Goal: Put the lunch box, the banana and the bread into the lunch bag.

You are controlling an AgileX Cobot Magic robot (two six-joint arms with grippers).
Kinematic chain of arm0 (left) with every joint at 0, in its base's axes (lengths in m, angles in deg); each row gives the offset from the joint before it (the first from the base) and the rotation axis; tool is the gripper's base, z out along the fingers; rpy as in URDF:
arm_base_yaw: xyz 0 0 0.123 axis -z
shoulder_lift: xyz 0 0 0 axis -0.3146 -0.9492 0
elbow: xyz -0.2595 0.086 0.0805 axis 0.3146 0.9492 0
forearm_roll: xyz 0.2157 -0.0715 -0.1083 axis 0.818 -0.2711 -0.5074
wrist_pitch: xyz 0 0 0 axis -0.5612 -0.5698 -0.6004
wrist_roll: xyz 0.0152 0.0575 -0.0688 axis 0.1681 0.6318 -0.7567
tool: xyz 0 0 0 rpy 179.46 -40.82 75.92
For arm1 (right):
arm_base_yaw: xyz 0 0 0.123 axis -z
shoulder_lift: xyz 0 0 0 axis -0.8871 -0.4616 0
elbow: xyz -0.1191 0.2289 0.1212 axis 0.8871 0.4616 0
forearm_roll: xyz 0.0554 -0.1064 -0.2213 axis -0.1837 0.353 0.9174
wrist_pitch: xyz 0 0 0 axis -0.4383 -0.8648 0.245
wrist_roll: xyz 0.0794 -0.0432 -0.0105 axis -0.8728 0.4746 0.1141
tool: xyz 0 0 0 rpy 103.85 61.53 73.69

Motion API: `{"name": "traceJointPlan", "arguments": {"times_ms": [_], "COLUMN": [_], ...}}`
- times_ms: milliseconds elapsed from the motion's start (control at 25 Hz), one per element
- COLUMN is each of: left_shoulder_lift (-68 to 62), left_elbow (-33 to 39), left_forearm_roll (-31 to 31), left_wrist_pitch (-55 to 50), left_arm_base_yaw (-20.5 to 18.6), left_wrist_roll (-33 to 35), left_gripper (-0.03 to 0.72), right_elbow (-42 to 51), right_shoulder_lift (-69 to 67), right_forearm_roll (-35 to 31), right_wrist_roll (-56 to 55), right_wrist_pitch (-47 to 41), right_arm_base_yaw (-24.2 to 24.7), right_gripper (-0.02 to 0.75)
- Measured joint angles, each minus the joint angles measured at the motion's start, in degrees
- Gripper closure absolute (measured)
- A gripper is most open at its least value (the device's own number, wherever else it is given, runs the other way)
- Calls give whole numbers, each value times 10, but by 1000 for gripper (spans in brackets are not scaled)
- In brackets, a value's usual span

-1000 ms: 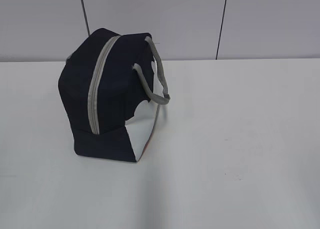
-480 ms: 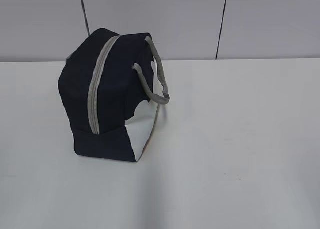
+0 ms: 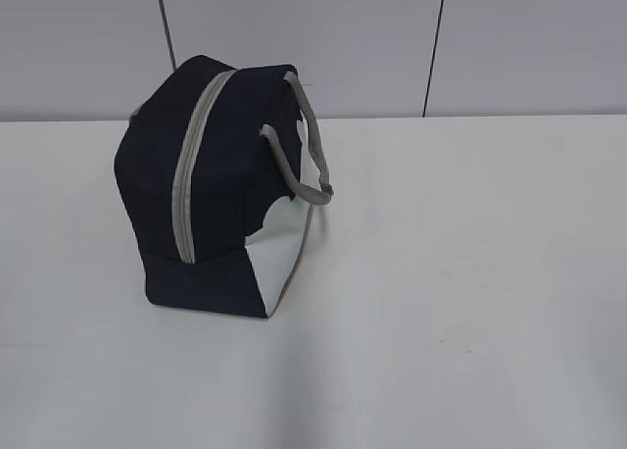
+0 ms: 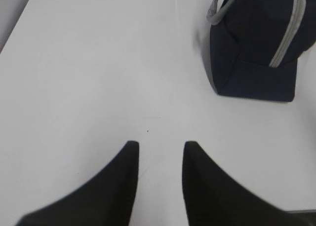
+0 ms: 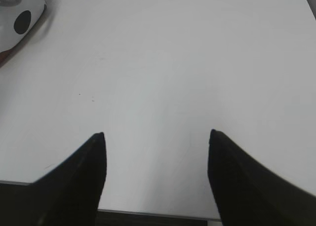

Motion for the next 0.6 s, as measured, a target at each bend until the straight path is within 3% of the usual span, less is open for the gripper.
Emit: {"name": "traceJointPlan", "arguments": {"times_ms": [240, 600], "left_shoulder_lift": [0, 0], "left_elbow": [0, 0], "left_forearm_roll": [42, 49], "left_wrist_pitch": [0, 0], "left_arm_base_yaw": [0, 0], "left_wrist_roll": [-77, -86], "left_gripper": [453, 453], "right_elbow": [0, 0], "right_shoulder_lift": [0, 0], "right_forearm_roll": [0, 0], "right_wrist_roll": [0, 0], "right_wrist_pitch": [0, 0], "right_arm_base_yaw": [0, 0], "right_gripper": [259, 259]}}
